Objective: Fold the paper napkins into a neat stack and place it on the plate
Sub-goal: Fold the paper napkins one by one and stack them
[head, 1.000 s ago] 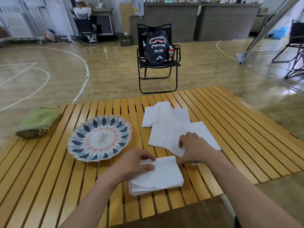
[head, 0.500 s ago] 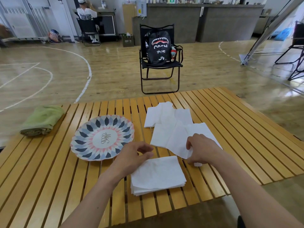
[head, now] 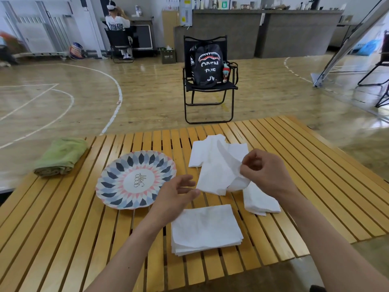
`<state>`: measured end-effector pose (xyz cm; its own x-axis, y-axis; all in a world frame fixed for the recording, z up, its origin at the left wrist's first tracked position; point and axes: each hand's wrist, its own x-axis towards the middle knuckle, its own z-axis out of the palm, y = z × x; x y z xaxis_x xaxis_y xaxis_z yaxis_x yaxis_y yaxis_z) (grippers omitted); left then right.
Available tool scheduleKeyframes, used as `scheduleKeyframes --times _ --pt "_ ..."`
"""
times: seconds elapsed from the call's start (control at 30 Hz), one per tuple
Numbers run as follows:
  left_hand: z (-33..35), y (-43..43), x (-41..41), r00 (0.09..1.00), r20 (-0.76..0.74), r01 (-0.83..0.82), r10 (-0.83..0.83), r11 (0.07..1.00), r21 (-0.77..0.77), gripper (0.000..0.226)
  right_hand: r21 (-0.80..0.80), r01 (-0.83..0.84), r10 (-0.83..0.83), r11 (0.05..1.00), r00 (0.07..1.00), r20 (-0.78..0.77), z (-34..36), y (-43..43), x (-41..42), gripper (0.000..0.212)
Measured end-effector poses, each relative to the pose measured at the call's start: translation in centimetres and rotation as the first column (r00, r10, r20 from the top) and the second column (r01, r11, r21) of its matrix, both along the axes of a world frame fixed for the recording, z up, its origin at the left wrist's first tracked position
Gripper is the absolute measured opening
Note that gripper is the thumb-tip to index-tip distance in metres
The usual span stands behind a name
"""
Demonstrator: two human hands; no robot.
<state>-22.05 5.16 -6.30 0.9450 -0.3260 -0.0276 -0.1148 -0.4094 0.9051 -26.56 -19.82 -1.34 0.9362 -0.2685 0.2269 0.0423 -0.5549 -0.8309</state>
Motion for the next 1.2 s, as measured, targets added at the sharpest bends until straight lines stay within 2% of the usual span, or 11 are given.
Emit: scheduleKeyframes --times 0.07,0.2,0.37,0.47,0.53,0.6,0.7,0.8,0.9,1.07,1.2 --pt "0.2 0.1 0.2 0.995 -0.095 -0.041 0.028 0.99 -0.134 0.061 0.272 -0.06 0.055 0.96 0.998 0.023 0.8 0.3 -0.1 0.014" --pt "1.0 -0.6 -0.2 0.961 -0.274 -0.075 -0.028 0.931 -0.357 0.072 0.631 -0.177 0.189 0.755 0.981 0.049 1.2 0.9 -0.3 0.026" --pt "1.6 -1.6 -0.7 0.862 -0.49 -0.181 -0.13 0.824 -0.537 0.064 0.843 -0.216 0.318 0.493 0.946 0.057 1.0 1.6 -0.1 0.028" --pt "1.8 -1.5 -0.6 0.846 -0.504 -0.205 -0.172 0.769 -0.606 0.052 0.87 -0.24 0.393 0.43 0.917 0.059 0.9 1.5 -0.2 0.03" --pt "2.2 -1.3 -0.7 0.835 -0.513 -0.203 -0.201 0.753 -0.625 0.053 0.836 -0.236 0.405 0.495 0.914 0.019 0.5 1.5 -0.1 0.029" --pt "2.5 -0.7 -0.7 0.844 -0.492 -0.151 -0.215 0.784 -0.602 0.054 0.77 -0.183 0.354 0.612 0.933 -0.06 -0.1 1.5 0.2 0.027" --pt "2.6 0.0 -0.6 0.877 -0.448 -0.098 -0.176 0.846 -0.524 0.039 0.66 -0.097 0.252 0.745 0.957 -0.144 -0.7 1.2 0.4 0.023" --pt "2.3 0.6 -0.5 0.914 -0.398 -0.107 -0.083 0.895 -0.434 0.034 0.623 -0.082 0.236 0.778 0.957 -0.169 -0.6 0.9 0.2 0.021" --pt "2.3 1.0 -0.6 0.962 -0.269 -0.064 -0.041 0.927 -0.37 0.027 0.593 -0.124 0.287 0.795 0.939 -0.188 -0.6 0.6 0.0 0.022" --pt "3.2 1.0 -0.6 0.995 -0.089 -0.067 0.037 0.931 -0.359 0.029 0.508 -0.12 0.244 0.853 0.952 -0.184 -1.0 0.5 0.2 0.007" --pt "3.3 1.1 -0.3 0.993 -0.102 -0.099 0.067 0.934 -0.344 0.035 0.445 -0.121 0.233 0.887 0.951 -0.204 -1.4 0.8 0.2 0.026"
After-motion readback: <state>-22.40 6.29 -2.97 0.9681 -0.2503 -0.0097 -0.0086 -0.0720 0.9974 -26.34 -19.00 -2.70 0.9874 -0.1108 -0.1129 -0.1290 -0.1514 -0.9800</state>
